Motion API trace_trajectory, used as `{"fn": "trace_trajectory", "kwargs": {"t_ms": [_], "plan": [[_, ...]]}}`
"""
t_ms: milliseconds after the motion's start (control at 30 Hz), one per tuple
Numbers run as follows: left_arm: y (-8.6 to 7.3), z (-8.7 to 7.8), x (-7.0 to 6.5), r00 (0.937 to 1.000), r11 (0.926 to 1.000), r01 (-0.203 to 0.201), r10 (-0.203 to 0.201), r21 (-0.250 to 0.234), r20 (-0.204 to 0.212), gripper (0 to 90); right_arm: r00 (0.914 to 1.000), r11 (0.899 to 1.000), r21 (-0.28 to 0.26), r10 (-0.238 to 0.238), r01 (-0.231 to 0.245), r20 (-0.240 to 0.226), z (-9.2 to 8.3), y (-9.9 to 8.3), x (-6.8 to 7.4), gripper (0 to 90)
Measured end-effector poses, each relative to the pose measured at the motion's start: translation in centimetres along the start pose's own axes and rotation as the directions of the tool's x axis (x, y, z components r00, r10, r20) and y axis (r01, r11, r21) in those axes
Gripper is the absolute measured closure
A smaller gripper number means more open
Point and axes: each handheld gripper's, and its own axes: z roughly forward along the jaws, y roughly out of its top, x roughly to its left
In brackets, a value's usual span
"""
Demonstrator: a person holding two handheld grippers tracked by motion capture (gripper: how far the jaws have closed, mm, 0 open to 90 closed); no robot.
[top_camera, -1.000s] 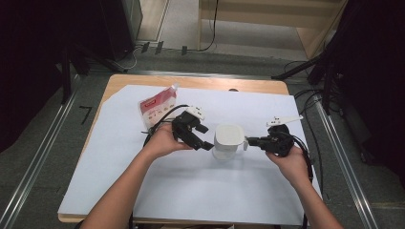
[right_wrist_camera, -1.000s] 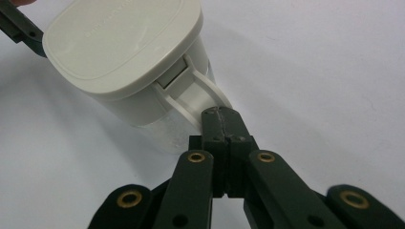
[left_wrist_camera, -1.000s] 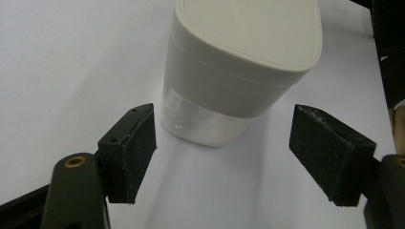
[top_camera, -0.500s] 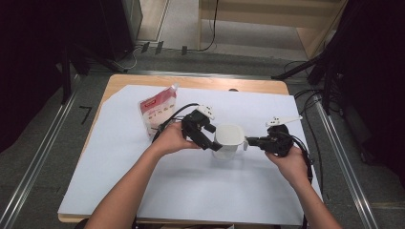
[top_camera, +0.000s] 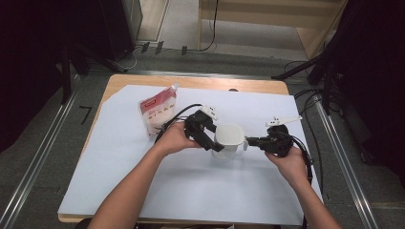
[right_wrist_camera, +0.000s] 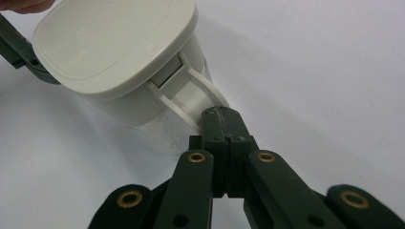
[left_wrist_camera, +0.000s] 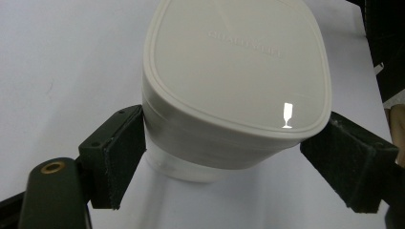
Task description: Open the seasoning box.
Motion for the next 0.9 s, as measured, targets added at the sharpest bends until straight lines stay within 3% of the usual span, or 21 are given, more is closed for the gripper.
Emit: {"fn": "trace_trajectory", "kwargs": {"t_ms": [233, 333, 500, 667, 900], "plan": [[0.1, -0.3, -0.2, 0.9996, 0.9998, -0.019, 0.019, 0.002, -0.023, 17.8, 1.0, 1.0, 0.005, 0.001, -0.001, 0.001, 0.1, -0.1, 0.1, 90.0], [0.2, -0.9, -0.1, 1.0, 0.9994, 0.009, -0.009, -0.033, -0.003, 19.6, 1.0, 1.0, 0.007, 0.0, 0.0, -0.001, 0.1, -0.1, 0.1, 90.0], [0.6, -1.0, -0.5, 0.999, 0.9996, -0.024, 0.024, 0.015, -0.036, 20.7, 0.9999, 1.0, 0.012, -0.01, 0.01, 0.0, 0.1, -0.1, 0.2, 90.0], [0.9, -1.2, -0.7, 0.9988, 0.9998, -0.02, 0.02, 0.01, -0.045, 21.0, 0.9999, 1.0, 0.013, -0.012, 0.012, 0.001, 0.1, -0.1, 0.2, 90.0], [1.3, -1.4, -0.9, 0.9973, 0.9987, -0.034, 0.037, 0.039, -0.063, 21.2, 0.9999, 1.0, 0.014, -0.012, 0.012, -0.001, 0.1, -0.1, 0.2, 90.0]]}}
